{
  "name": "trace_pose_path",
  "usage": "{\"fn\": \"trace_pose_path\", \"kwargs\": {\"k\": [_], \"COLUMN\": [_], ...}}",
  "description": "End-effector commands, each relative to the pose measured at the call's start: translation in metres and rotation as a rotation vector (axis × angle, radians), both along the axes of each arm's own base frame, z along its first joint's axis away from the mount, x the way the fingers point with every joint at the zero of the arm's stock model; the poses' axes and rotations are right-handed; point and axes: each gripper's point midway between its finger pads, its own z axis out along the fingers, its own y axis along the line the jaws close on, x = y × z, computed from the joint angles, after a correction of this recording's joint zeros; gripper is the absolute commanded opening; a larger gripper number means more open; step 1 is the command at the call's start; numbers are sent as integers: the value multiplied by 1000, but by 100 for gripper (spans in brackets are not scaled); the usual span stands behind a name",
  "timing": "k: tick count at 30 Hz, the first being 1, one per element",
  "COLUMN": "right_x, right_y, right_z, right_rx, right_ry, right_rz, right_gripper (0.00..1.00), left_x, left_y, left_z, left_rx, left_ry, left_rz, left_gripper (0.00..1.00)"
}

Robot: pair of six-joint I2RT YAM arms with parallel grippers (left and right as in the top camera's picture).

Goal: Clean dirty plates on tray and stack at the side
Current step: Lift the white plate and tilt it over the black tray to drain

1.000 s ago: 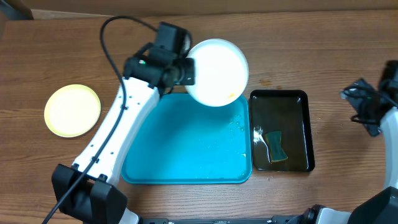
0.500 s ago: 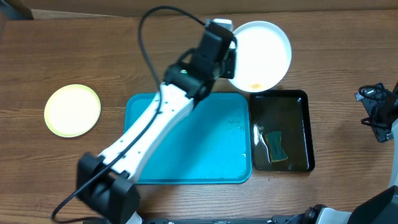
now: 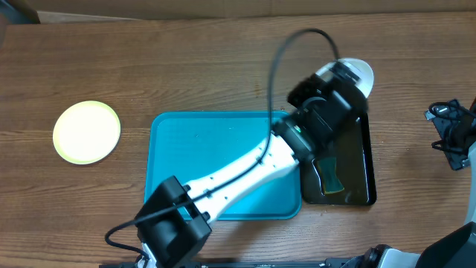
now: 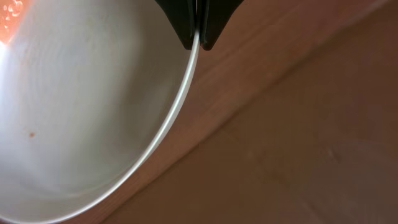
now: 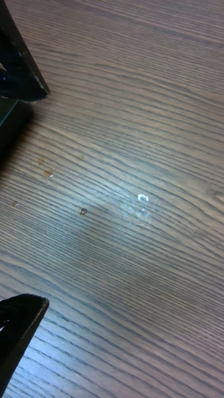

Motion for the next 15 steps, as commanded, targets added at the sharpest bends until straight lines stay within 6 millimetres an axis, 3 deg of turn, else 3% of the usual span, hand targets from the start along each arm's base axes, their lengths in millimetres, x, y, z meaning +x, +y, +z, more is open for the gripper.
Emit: {"fn": "trace_pose_path", "kwargs": {"k": [1,9,15], "right_x": [2,2,2], "right_y": [-2,-2,-2], "right_z": [5,5,5], "right_rx": [-6,-6,-6], "right_ry": [-17,-17,-17], "right_rz": [-9,-9,-9], "right_gripper": [100,100,100], "left_x": [-11,-24,-25], "left_y": [-1,-18,-21], "left_z": [29,52,55], "left_rx": [201,320,317], "left_ry": [-123,-226,-236], "left_rz": [6,-38,-46], "left_gripper": [4,4,4]}}
